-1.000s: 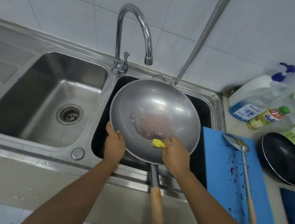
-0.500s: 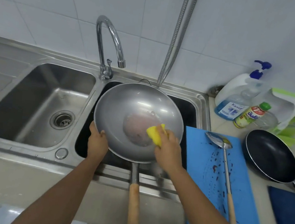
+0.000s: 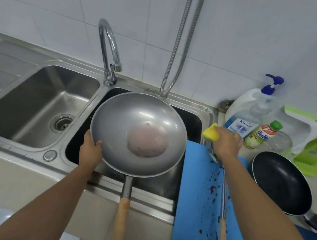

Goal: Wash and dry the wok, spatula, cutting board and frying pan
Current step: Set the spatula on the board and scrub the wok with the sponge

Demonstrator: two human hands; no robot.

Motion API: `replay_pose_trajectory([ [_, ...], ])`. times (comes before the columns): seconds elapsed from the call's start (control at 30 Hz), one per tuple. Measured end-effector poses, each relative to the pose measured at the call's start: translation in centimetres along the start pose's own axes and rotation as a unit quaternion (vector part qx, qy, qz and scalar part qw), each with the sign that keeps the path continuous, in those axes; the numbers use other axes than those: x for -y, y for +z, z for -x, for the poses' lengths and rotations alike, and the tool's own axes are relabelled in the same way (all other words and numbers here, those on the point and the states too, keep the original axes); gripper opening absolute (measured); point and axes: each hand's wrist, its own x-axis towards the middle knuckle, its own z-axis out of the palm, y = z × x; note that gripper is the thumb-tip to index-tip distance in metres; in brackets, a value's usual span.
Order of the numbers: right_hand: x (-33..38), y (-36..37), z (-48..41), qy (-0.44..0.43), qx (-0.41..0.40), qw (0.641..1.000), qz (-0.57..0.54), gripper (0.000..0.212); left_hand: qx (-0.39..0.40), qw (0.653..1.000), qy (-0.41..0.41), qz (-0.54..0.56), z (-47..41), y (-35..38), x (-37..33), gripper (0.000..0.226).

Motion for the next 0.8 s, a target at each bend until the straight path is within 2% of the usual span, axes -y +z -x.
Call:
replay_pose_trajectory([
  [0.23, -3.0, 1.4, -4.0, -0.017, 0.136, 0.986, 0.099, 0.066, -0.015, 1.0, 0.008, 0.0, 0.0, 0.4, 0.1, 0.054],
  [0.43, -3.5, 1.8, -4.8, -0.039, 0.136, 0.98, 0.139, 0.07, -0.019, 1.0, 0.007, -0.002, -0.1, 0.6, 0.2, 0.051],
  [0.57, -1.1, 0.9, -2.8, -0.019, 0.094, 0.992, 0.082, 0.067, -0.013, 1.0, 0.009, 0.01, -0.1, 0.7, 0.4, 0.049],
  [0.7, 3.4, 0.8, 2.6, -0.044, 0.038, 0.998, 0.005, 0.062, -0.002, 1.0, 0.009, 0.024, -0.2, 0.5, 0.9, 0.05],
  [0.8, 7.3, 1.7, 8.7, -0.05, 0.027, 0.992, -0.11, 0.057, 0.011, 0.999, 0.002, 0.03, -0.4, 0.4, 1.1, 0.051],
])
